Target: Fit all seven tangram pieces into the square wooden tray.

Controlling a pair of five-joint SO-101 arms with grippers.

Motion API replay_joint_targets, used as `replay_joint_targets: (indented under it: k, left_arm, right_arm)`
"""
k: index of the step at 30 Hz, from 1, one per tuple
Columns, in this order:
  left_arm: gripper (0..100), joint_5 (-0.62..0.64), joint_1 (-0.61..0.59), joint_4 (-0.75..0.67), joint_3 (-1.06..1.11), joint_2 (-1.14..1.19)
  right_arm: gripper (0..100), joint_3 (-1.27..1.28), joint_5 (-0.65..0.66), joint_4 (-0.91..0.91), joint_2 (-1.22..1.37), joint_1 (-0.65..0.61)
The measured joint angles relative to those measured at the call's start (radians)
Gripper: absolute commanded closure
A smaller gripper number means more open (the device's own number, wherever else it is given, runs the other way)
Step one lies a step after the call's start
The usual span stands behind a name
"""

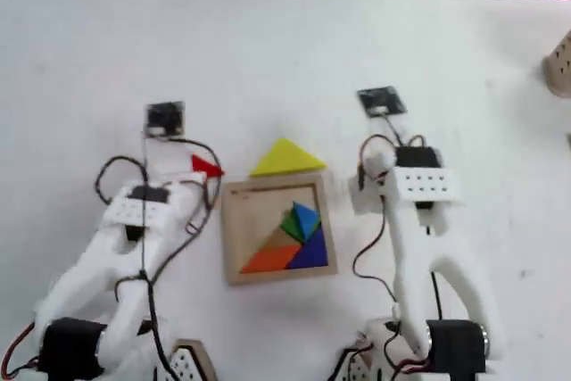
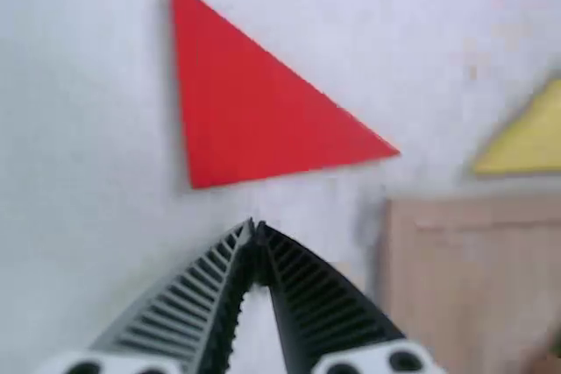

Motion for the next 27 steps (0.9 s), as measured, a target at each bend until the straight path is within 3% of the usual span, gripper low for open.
replay_joint_targets:
  k: [7, 13, 19, 27]
  left_arm:
    - [98, 0.083, 0.396, 0.075, 0.000, -0.061]
    - [98, 0.198, 0.585, -0.051, 0.000, -0.061]
    - [98, 0.235, 0.689, -0.207, 0.000, -0.061]
    - [98, 0.235, 0.690, -0.308, -0.049, 0.135]
  right_arm:
    - [98.1, 0.074, 0.000, -0.028, 0.003, 0.172]
    - [98.1, 0.094, 0.000, -0.094, 0.003, 0.206]
    - [98.1, 0.097, 0.000, -0.097, 0.003, 0.203]
    - [98.1, 0.097, 0.000, -0.097, 0.003, 0.204]
